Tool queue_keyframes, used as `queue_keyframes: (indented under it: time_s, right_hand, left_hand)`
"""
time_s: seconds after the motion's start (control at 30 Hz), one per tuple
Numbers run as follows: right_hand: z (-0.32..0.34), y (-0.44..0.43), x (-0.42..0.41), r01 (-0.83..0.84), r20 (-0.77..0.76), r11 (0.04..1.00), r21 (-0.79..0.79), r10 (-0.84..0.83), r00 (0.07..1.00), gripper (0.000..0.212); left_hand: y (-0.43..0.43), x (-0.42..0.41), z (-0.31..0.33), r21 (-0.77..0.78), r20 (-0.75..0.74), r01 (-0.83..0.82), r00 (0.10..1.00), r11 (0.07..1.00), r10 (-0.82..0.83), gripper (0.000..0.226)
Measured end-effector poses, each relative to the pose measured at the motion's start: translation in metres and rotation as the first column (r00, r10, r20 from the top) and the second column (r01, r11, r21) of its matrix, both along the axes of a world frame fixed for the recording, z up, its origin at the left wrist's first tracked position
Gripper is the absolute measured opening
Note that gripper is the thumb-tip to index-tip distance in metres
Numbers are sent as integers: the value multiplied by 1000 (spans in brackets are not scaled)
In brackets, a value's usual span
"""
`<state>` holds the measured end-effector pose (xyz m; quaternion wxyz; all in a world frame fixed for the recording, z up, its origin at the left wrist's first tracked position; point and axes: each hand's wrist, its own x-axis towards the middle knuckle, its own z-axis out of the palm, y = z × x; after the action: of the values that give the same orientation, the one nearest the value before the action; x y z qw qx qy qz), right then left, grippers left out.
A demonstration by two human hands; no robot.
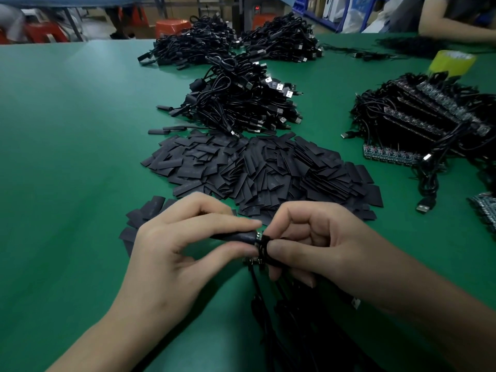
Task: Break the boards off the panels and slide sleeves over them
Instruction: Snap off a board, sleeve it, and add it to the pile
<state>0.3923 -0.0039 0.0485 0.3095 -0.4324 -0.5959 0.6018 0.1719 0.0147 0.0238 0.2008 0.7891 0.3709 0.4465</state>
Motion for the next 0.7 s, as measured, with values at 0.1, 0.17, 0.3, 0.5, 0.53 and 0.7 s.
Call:
queue_keyframes:
  time_s: [0.1,0.17,0.3,0.5,0.53,0.7]
  right_hand:
    - [1,1,1,50,0,997,53,-50,999,5]
    - [0,1,2,72,-2,994,81,-72,997,9]
    - [-2,1,1,79,-9,990,114,-78,997,9]
    - [-8,-1,-2,67,-38,993,97,-63,997,8]
    - [-8,-1,-2,77,-37,991,108,-73,997,7]
    - [-12,-6,-11,209,17,915,345,-229,973,7]
  left_hand:
    - [1,-1,-2,-49,15,-37,999,998,38,31]
    - [0,-2,-3,-70,41,-60,997,996,63,32]
    - [-1,-2,-2,-33,36,-63,997,997,64,21]
    - [-2,-1,-1,-15,24,-45,999,999,46,17]
    - [-2,0,-1,-16,23,-62,998,998,62,18]
    - [-5,6,2,21,60,-253,966,967,252,32]
